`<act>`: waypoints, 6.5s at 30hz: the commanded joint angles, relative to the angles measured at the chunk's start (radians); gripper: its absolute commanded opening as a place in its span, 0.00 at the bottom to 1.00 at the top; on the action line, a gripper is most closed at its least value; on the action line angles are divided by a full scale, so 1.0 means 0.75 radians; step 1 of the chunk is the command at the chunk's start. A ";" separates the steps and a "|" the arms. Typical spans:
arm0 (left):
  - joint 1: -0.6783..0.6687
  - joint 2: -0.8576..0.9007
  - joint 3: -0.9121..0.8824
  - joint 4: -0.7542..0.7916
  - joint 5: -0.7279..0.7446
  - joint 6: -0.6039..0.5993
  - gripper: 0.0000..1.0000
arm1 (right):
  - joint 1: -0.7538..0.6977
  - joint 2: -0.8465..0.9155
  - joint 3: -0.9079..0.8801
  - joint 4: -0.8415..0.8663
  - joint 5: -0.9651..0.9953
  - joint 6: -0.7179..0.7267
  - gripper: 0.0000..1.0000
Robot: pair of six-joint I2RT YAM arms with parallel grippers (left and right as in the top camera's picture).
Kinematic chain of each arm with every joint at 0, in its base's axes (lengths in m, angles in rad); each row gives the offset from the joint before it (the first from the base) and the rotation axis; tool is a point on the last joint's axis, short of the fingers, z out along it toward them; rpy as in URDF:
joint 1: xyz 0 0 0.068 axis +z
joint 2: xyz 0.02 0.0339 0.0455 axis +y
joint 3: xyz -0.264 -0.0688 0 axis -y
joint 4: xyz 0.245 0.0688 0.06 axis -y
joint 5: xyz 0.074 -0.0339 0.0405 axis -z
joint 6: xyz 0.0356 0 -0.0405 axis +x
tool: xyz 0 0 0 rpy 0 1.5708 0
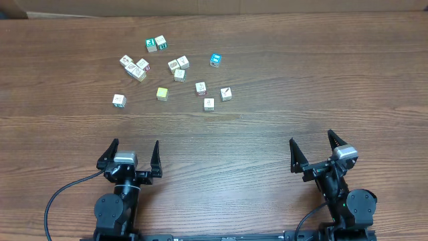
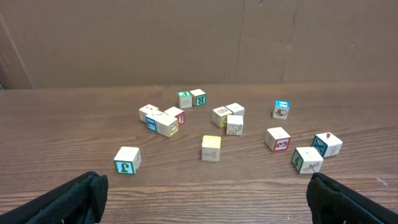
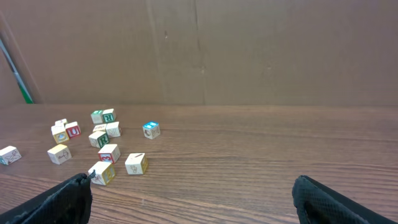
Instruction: Form a tower
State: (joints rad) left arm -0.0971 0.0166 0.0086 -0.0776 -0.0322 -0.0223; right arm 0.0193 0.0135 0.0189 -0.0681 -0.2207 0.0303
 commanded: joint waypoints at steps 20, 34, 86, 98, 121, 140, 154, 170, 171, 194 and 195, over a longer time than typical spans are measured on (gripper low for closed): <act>0.009 -0.016 -0.005 0.003 0.020 0.021 1.00 | -0.010 -0.014 -0.015 0.008 0.013 0.009 1.00; 0.009 -0.016 -0.005 0.003 0.020 0.021 1.00 | -0.010 -0.014 -0.015 0.008 0.013 0.009 1.00; 0.009 -0.016 -0.005 0.003 0.020 0.021 1.00 | -0.011 -0.014 -0.014 0.008 -0.002 0.126 1.00; 0.009 -0.016 -0.005 0.003 0.020 0.021 1.00 | -0.011 -0.014 0.190 -0.191 -0.208 0.133 1.00; 0.009 -0.016 -0.005 0.003 0.019 0.021 1.00 | -0.011 0.727 1.236 -0.760 -0.484 0.129 1.00; 0.009 -0.016 -0.005 0.003 0.020 0.021 1.00 | -0.011 1.696 2.596 -1.541 -0.627 -0.148 1.00; 0.009 -0.016 -0.005 0.003 0.020 0.021 1.00 | -0.011 2.155 3.054 -1.818 -0.631 -0.147 1.00; 0.009 -0.016 -0.005 0.003 0.020 0.021 1.00 | 0.094 2.207 3.054 -1.659 -0.524 -0.089 0.24; 0.009 -0.016 -0.005 0.003 0.020 0.021 1.00 | 0.116 2.218 3.054 -1.652 -0.477 -0.064 0.23; 0.009 -0.016 -0.005 0.003 0.020 0.021 1.00 | 0.631 2.974 3.053 -1.095 0.248 0.064 0.77; 0.009 -0.016 -0.005 0.003 0.019 0.021 1.00 | 0.636 3.007 3.053 -1.079 0.248 0.064 0.77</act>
State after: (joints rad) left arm -0.0971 0.0158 0.0086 -0.0780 -0.0292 -0.0223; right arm 0.4908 2.2219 2.2971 -0.8970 -0.0753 0.0780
